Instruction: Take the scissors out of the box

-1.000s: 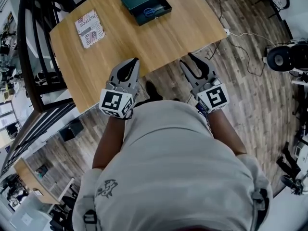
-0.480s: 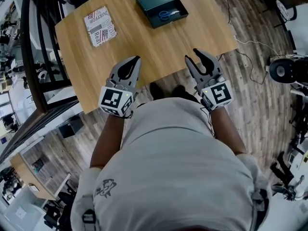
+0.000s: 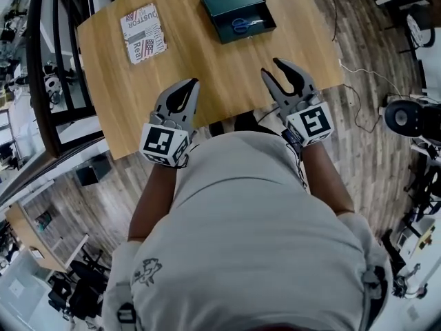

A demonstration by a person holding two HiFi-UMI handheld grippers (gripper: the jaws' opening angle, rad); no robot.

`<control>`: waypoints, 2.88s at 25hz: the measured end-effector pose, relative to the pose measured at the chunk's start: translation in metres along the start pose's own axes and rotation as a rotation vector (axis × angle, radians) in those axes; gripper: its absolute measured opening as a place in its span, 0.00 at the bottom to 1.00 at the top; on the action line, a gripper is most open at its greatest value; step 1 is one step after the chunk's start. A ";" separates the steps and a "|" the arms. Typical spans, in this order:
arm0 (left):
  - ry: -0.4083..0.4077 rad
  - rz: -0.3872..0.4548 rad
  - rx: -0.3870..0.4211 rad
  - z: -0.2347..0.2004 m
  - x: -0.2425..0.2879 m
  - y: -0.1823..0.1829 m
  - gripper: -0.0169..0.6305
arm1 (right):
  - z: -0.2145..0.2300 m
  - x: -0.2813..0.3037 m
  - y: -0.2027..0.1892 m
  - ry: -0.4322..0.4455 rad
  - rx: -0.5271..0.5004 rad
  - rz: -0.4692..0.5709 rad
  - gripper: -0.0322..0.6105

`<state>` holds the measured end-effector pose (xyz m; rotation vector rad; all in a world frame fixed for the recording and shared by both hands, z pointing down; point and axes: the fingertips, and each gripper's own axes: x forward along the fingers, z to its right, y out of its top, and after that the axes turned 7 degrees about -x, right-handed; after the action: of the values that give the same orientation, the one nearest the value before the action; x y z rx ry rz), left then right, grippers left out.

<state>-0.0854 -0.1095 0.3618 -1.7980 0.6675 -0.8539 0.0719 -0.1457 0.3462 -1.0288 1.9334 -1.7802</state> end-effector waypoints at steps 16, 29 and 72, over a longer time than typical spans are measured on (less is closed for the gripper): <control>0.177 -0.015 -0.103 -0.038 0.072 -0.006 0.03 | 0.056 0.090 -0.050 0.394 -0.151 -0.181 0.28; 0.200 -0.085 -0.138 -0.053 0.113 -0.027 0.03 | 0.064 0.156 -0.106 0.623 -0.373 -0.331 0.26; 0.181 -0.222 -0.185 -0.091 0.201 -0.103 0.03 | 0.046 0.259 -0.309 0.927 -0.692 -0.701 0.20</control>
<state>-0.0319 -0.2755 0.5315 -2.0036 0.6890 -1.1452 0.0133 -0.3456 0.6946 -1.3452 3.2168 -2.2513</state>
